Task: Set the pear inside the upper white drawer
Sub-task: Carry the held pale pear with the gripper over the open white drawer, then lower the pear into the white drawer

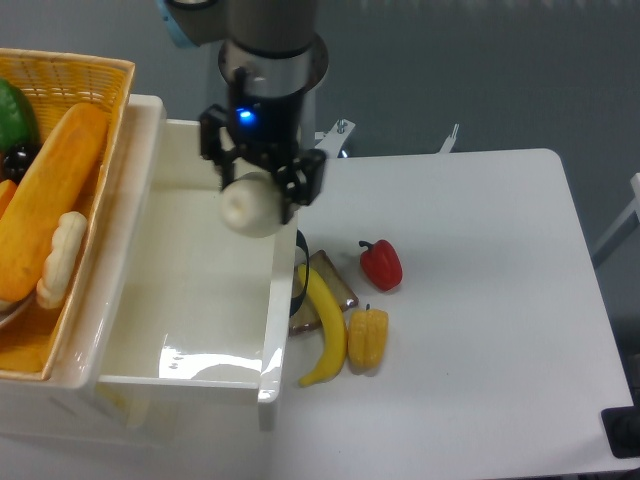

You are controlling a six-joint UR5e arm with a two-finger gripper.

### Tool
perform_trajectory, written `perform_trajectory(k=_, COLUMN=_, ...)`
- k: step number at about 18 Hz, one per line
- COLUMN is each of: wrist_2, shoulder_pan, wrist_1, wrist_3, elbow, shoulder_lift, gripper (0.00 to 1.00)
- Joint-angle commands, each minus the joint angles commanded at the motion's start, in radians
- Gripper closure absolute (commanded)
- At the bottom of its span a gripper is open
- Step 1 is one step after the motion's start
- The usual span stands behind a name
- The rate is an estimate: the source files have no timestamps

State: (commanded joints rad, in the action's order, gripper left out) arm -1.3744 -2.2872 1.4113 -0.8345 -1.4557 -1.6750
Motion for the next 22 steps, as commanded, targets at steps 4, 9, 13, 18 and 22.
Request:
perform_trajectory(k=4, wrist_2=-0.003, shoulder_pan=0.009, wrist_1=-0.032, wrist_3=-0.009, elbow=0.002, shoulder_lift=-0.052, gripper=0.84)
perform_trajectory(k=9, wrist_2=-0.002, shoulder_pan=0.018, wrist_1=-0.060, wrist_3=-0.005, elbow=-0.002, shoulder_lift=-0.091, gripper=0.81)
perform_trajectory(k=13, wrist_2=-0.002, shoulder_pan=0.038, wrist_1=-0.068, wrist_3=-0.008, elbow=-0.002, shoulder_lift=-0.110, gripper=0.72)
perform_trajectory(k=18, wrist_2=-0.002, shoulder_pan=0.064, wrist_1=-0.071, wrist_3=-0.018, elbow=-0.002, shoulder_lift=-0.130, gripper=0.50)
perform_trajectory(k=22, wrist_2=0.000, shoulder_pan=0.080, wrist_1=-0.069, wrist_3=-0.050, elbow=-0.003, shoulder_lift=-0.130, gripper=0.44)
